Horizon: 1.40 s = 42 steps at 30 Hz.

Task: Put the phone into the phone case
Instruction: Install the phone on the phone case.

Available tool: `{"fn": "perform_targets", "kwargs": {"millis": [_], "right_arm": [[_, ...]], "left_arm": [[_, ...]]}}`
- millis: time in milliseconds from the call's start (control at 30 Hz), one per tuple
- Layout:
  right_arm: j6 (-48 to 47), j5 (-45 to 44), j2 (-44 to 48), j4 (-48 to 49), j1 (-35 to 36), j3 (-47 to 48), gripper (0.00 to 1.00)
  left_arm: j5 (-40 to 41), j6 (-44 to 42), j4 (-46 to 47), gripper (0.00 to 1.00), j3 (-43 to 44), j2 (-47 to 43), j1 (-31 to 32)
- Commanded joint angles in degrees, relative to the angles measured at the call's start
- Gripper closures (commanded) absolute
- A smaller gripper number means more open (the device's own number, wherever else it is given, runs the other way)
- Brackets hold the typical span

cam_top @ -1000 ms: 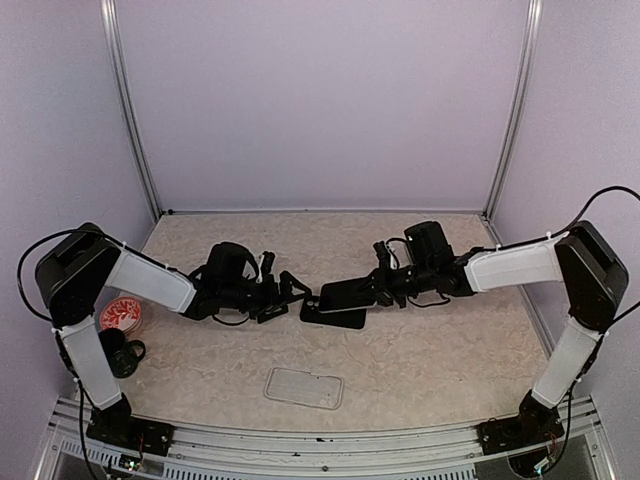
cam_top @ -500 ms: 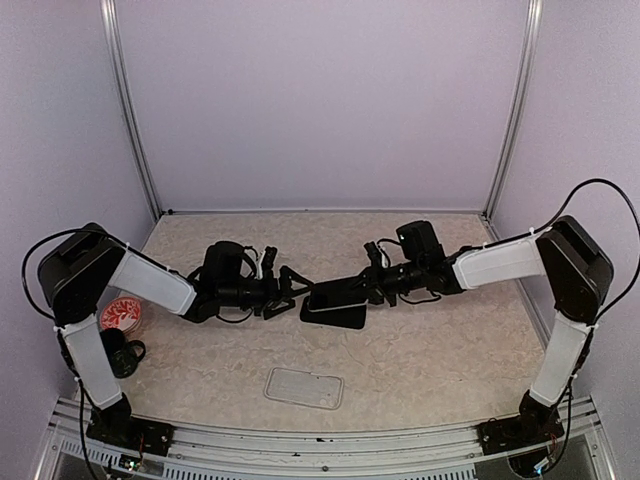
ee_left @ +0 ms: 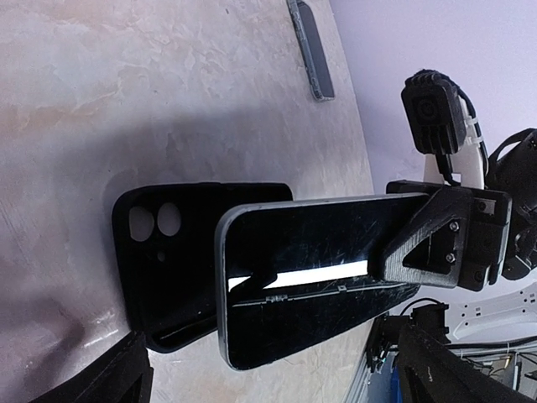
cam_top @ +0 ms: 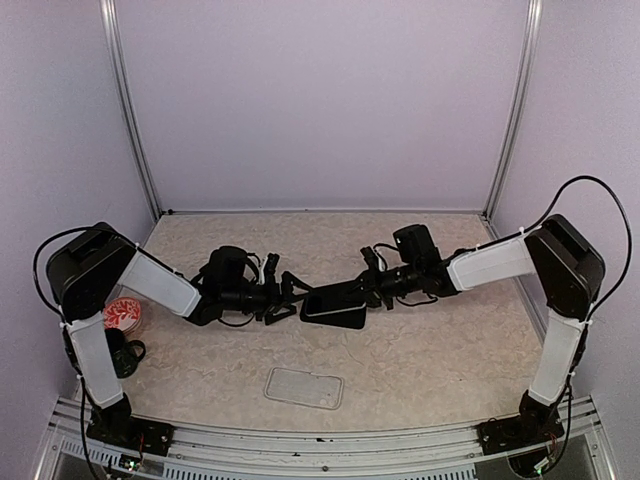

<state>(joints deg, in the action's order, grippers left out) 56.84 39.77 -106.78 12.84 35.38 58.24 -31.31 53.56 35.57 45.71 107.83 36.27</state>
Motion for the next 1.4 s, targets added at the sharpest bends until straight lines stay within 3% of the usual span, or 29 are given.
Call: {"fn": "perform_targets", "kwargs": {"millis": [0,1367], "right_arm": [[0.4,2.4,-2.0,3.8,-0.7,1.9,1.0],[7.4,8.0,-12.0,12.6,-2.9,0.5,1.0]], "left_arm": [[-0.4,-0.5,0.8,0.01,1.5,1.2,-0.6],[-0.7,-0.6,2.4,0.01,4.0,6.8,0.2]]}}
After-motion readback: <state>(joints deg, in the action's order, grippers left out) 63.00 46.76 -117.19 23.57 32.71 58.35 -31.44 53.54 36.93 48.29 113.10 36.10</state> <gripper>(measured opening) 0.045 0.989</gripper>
